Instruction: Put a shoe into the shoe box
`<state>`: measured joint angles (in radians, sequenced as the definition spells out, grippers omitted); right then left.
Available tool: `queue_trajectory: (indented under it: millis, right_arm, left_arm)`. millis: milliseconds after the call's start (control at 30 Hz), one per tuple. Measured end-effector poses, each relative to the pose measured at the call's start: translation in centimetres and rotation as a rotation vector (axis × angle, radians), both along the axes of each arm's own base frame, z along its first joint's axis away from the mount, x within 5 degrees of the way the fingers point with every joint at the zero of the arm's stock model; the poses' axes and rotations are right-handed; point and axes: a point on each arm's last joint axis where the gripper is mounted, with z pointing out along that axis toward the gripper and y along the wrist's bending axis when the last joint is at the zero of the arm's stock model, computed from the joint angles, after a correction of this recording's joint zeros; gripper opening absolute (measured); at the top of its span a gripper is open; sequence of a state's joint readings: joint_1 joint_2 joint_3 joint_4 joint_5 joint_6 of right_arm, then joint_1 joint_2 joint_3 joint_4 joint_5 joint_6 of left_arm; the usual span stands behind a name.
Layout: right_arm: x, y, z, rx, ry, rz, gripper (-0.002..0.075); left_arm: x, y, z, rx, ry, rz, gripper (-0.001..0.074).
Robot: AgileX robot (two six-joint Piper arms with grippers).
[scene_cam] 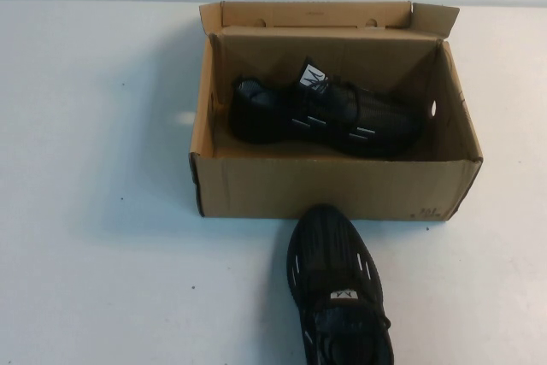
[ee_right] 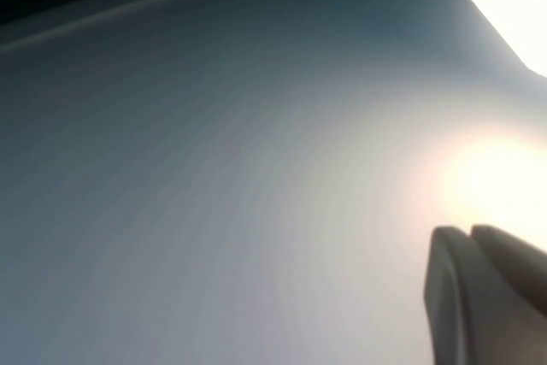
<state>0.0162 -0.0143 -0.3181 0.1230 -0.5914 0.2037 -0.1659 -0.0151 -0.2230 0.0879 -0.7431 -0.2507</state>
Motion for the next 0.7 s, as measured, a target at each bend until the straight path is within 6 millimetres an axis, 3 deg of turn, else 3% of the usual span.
queue_trajectory:
  millis: [200,367,567,700]
  right_arm:
    - [-1.4,0.6,5.1,-0.045,0.223,0.066,-0.0016]
    - [0.6,1.3,7.6,-0.064,0.546,0.146,-0.0016]
    - [5.3,2.2,5.6,-0.079,1.01,0.238,-0.0016]
    - [6.4,2.5,4.5,-0.069,1.14,0.29,-0.0016]
  left_arm:
    - [-2.5,0.6,5.3,-0.004,0.041,0.022,-0.0001]
    - [-1.0,0.6,7.8,0.024,0.305,0.043,-0.0001]
    - [3.8,0.1,5.8,0.09,0.761,0.072,-0.0001]
    - [5.2,0.0,3.8,0.151,1.001,0.104,-0.0001]
